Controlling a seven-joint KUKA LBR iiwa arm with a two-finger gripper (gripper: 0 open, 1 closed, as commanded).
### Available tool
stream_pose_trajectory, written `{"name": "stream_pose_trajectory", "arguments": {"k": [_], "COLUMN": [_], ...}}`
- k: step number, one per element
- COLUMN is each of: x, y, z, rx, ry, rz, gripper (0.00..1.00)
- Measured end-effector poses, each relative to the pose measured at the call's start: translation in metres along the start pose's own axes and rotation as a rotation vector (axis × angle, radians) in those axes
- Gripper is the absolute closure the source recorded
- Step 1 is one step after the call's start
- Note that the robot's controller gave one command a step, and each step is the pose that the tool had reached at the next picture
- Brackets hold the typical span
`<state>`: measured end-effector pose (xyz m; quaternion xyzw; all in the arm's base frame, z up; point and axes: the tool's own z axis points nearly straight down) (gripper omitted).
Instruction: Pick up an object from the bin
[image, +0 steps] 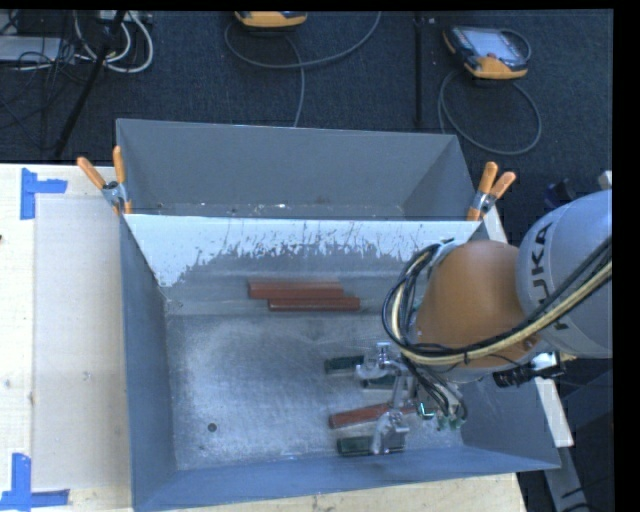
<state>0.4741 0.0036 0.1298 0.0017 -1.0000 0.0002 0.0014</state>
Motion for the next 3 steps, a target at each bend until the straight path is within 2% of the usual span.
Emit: {"name": "stream_pose_trajectory", "arguments": {"k": [1, 2, 3], "x": [-0.009, -0.009, -0.022], "y": [-0.002, -0.002, -0.001], "z": [0.055, 0.055, -0.080], "rx": [0.000, 0.000, -0.001], "ry": [-0.012, -0.012, -0.002], "rz": [-0.053, -0.053, -0.019], "gripper": [1.00, 1.00, 1.00]}}
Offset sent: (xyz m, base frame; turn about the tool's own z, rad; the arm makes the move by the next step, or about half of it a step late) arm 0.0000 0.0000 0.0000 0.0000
